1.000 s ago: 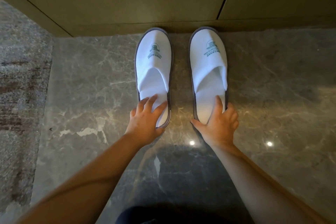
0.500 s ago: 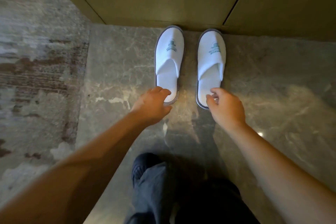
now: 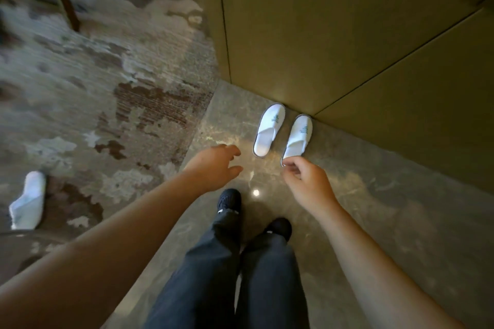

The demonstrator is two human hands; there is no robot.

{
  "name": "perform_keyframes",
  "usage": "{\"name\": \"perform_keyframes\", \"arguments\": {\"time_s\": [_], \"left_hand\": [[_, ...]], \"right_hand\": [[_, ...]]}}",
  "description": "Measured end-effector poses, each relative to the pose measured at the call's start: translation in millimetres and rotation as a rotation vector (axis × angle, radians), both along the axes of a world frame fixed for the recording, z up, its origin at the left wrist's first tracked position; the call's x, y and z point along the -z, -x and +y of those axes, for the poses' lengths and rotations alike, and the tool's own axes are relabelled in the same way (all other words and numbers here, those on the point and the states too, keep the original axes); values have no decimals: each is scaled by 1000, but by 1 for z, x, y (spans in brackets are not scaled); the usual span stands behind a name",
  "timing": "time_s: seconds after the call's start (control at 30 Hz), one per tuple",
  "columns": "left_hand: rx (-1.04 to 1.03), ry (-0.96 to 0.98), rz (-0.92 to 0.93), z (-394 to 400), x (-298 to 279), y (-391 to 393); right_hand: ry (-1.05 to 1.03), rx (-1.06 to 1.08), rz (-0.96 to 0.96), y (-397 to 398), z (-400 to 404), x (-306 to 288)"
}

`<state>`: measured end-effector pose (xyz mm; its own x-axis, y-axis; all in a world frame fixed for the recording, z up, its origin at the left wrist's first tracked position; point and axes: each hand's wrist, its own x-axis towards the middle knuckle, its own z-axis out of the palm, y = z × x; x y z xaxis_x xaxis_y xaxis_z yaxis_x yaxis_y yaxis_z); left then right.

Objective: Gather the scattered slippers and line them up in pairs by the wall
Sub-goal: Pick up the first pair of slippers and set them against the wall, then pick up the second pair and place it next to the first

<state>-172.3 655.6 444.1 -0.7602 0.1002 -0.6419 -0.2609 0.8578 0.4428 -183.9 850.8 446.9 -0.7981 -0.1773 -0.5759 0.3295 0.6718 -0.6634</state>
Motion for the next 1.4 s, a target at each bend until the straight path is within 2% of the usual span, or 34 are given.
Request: {"name": "perform_keyframes", "arguments": {"time_s": [0.2,0.4,0.5,0.67,0.87,0.97,1.13,1.4], "left_hand": [[-258,15,113,-28,-81,-37],[-648,54,217,-41,-109,-89],[-878,69,224,-51,-114,-124],[-1247,98,192,-72,-115,-201],[-1617,148,150,-132,-103,-266],[-1691,153,178,-190,-99,-277],[-1644,153,247,-318,-119,-274],[-1692,169,406,-494,-136,-215]], "right_hand": [[52,-116,3,-14,-23,-74],[145,-314,24,-17,-55,-96],[171,-501,64,-14,-87,-104],[250,-862,106,-25,-176,-121],[356,-1146,154,-61,-322,-126],[361,-1215,131,-76,-393,-122],[316,-1195,100,-75,-484,-123],[217,-1164,98,-7,-614,-102]]}}
